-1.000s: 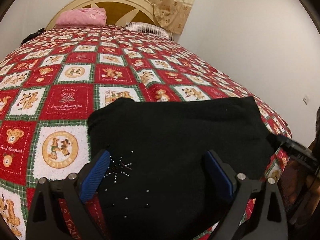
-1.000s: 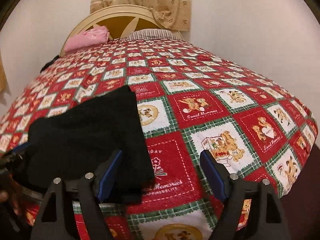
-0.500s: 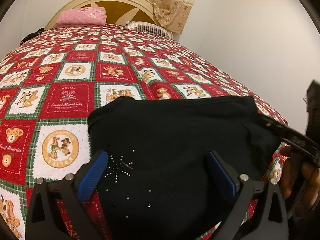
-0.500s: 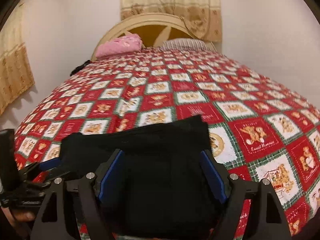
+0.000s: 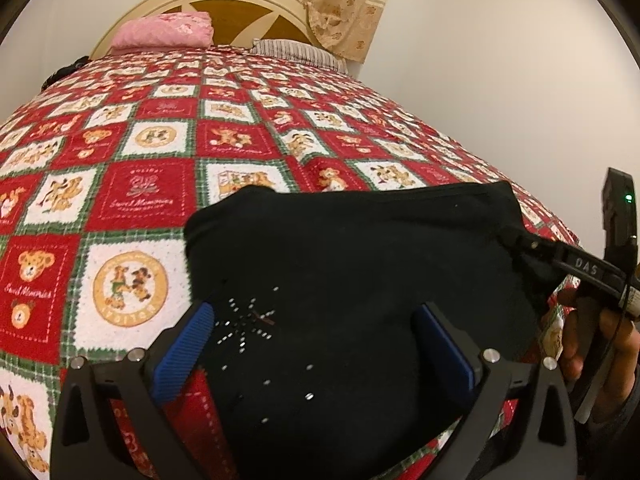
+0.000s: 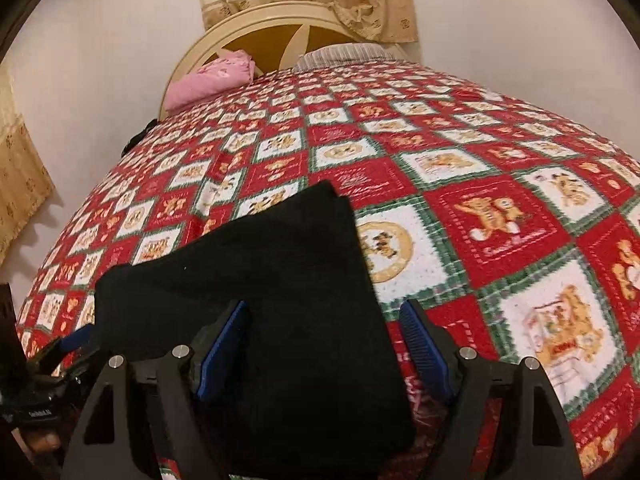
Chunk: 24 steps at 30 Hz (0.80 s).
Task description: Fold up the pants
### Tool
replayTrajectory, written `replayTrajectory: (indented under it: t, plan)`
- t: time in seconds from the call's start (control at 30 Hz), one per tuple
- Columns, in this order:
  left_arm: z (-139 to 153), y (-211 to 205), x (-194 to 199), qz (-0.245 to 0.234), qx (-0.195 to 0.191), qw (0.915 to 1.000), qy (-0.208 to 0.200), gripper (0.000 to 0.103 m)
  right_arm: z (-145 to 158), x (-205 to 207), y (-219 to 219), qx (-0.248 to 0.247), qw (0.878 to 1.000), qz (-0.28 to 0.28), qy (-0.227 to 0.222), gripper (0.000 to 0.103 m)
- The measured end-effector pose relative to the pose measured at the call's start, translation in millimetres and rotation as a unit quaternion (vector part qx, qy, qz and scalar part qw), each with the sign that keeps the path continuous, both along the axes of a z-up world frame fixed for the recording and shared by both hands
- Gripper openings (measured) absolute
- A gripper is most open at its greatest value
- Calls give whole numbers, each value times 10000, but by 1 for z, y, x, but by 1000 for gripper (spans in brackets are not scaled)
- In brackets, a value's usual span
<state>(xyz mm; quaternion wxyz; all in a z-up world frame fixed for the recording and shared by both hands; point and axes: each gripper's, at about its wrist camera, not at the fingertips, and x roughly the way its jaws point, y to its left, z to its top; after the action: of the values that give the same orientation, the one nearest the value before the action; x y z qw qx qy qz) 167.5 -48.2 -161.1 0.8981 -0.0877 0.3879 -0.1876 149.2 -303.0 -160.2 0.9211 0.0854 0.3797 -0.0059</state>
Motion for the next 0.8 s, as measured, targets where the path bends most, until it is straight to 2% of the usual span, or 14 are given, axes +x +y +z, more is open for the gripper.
replayTrajectory:
  t: [0.13, 0.2, 0.27, 0.37, 0.43, 0.47, 0.53, 0.57, 0.6, 0.73, 0.8]
  plan:
    - [-3, 9, -3, 133, -93, 9998, 122, 103, 22, -10, 15, -440, 9983, -33, -392, 79]
    - [-5, 12, -7, 145, -129, 9997, 128, 103, 39, -14, 35, -552, 9962, 240, -629, 79]
    - [-7, 10, -11, 113, -2, 9999, 54, 103, 51, -15, 57, -576, 9934, 608, -782, 79]
    - [-7, 9, -12, 106, 65, 9999, 23, 103, 52, -1, 95, -58, 9858, 1585, -559, 79]
    - [-8, 9, -12, 107, 60, 9999, 21, 103, 38, 19, 118, 484, 9749, 2172, -92, 79]
    - [-8, 8, -12, 96, 68, 9999, 11, 103, 29, 27, 127, 557, 9725, 2260, 74, 79]
    - [-8, 8, -14, 77, 89, 9999, 0, 103, 6, 52, 137, 590, 9736, 2147, 514, 79]
    - [-8, 7, -13, 59, 113, 9999, 7, 103, -11, 68, 137, 625, 9733, 2023, 881, 79]
    - [-8, 7, -13, 39, 125, 9999, 2, 103, -18, 74, 135, 653, 9742, 1945, 945, 79]
    - [-6, 16, -15, 40, -105, 9999, 34, 103, -8, 67, 128, 718, 9758, 1947, 690, 79]
    - [-4, 19, -14, 113, -166, 9998, 57, 103, 8, 48, 121, 355, 9814, 1859, 336, 79]
